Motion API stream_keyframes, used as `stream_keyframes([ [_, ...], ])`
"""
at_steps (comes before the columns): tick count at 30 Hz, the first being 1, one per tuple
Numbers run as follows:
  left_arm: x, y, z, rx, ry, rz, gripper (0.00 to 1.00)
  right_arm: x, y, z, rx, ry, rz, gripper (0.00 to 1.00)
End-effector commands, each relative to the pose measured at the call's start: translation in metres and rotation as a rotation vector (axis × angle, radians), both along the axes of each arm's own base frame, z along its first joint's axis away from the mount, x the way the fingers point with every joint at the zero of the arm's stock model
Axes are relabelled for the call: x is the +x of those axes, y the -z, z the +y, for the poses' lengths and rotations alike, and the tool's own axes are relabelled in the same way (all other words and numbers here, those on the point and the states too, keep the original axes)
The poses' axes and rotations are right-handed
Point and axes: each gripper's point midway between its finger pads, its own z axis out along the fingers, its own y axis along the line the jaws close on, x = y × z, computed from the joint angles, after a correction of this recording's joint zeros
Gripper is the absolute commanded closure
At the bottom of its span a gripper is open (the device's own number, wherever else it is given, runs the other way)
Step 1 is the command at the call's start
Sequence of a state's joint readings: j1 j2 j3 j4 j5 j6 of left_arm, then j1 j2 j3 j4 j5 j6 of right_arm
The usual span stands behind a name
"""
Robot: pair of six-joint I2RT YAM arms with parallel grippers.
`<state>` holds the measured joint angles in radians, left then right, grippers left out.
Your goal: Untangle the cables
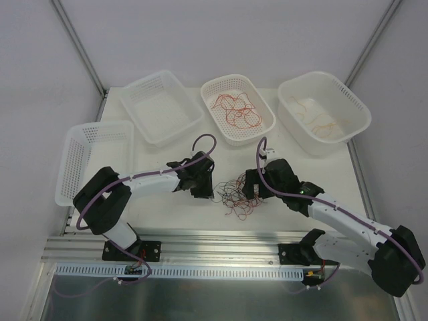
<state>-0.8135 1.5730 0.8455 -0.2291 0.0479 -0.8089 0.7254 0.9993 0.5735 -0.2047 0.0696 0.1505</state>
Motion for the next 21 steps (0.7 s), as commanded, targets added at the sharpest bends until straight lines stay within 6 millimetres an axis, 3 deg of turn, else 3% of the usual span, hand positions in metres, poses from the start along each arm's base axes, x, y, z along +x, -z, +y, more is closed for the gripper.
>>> stream_keyframes([
  [1,0.004,-0.011,-0.021,-0.043,0.02,-0.01,0.83,0.003,0.001,0.012,0.027,-0.011,0.014,0.07],
  [2,0.003,-0.01,-0.022,-0.043,0.024,-0.01,1.0,0.002,0.003,0.013,0.022,-0.016,0.024,0.07],
  [7,0.004,-0.022,-0.02,-0.053,0.055,-0.052,1.0,0.0,0.024,0.013,-0.011,0.009,0.109,0.09],
  [9,0.01,-0.041,-0.011,-0.048,0.051,-0.121,1.0,0.001,0.03,0.009,-0.039,0.037,0.133,0.15],
  [10,0.013,-0.061,-0.007,-0.069,0.049,-0.167,1.0,0.001,0.03,0.007,-0.047,0.047,0.144,0.18],
  [13,0.026,-0.09,0.019,-0.009,0.039,-0.288,1.0,0.003,0.037,-0.003,-0.063,0.1,0.182,0.44],
  [14,0.032,-0.114,0.03,-0.027,0.023,-0.352,1.0,0.003,0.039,-0.006,-0.068,0.117,0.194,0.55],
  [15,0.034,-0.121,0.047,0.027,0.024,-0.384,1.0,0.003,0.042,-0.013,-0.075,0.146,0.218,0.6],
  [17,0.04,-0.162,0.065,0.015,-0.004,-0.482,1.0,0.003,0.047,-0.021,-0.08,0.179,0.238,0.72],
  [21,0.054,-0.227,0.128,0.104,-0.106,-0.645,1.0,0.004,0.047,-0.042,-0.088,0.244,0.254,0.83],
])
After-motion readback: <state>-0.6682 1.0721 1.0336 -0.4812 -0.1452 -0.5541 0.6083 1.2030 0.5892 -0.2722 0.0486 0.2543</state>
